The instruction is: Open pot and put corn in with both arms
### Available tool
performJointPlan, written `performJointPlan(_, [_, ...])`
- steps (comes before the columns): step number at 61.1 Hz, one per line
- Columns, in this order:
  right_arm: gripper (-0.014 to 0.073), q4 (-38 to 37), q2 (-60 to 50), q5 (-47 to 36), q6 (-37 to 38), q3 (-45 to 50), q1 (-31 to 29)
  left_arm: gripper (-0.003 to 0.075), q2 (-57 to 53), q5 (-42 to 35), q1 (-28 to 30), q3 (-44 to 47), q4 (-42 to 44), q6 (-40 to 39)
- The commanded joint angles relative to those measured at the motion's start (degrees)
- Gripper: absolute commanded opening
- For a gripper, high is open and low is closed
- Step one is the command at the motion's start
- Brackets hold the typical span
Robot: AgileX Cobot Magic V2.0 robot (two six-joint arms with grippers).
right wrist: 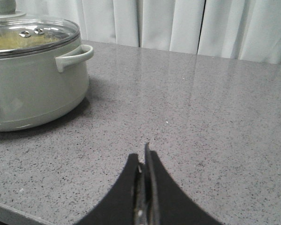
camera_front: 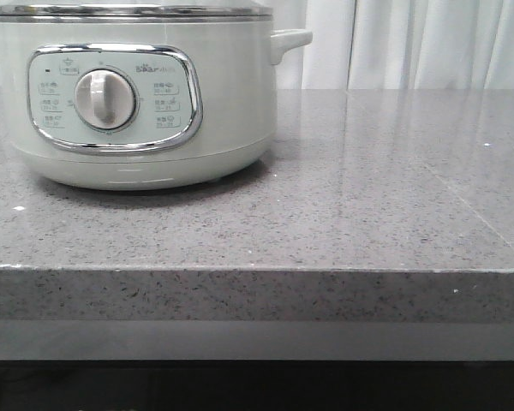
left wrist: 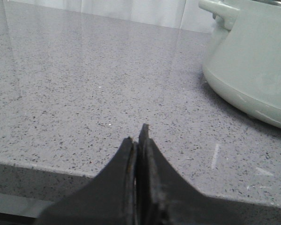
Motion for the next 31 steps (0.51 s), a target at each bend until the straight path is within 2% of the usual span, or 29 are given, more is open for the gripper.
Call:
performJointPlan(1, [-0.0064,0.29,0.4,-3.95,-0.38,-1.71,-0.21,-0.0018,-1.28,-4.32,-0.04,-0.15,-0.07,-0.38])
performJointPlan(19, [-0.0064,0.29,0.4,-3.95,-0.38,-1.57,-0.21,-0.0018,-1.28,-4.32,-0.04,-0.15,-0.07,-0.38])
performJointPlan(31, [-0.0064,-2.71,-2.51,-10.05,1.18,4.01,-3.75,-0.0018,-1.28,-4.32,-0.04,-0.15,-0.07,-0.38])
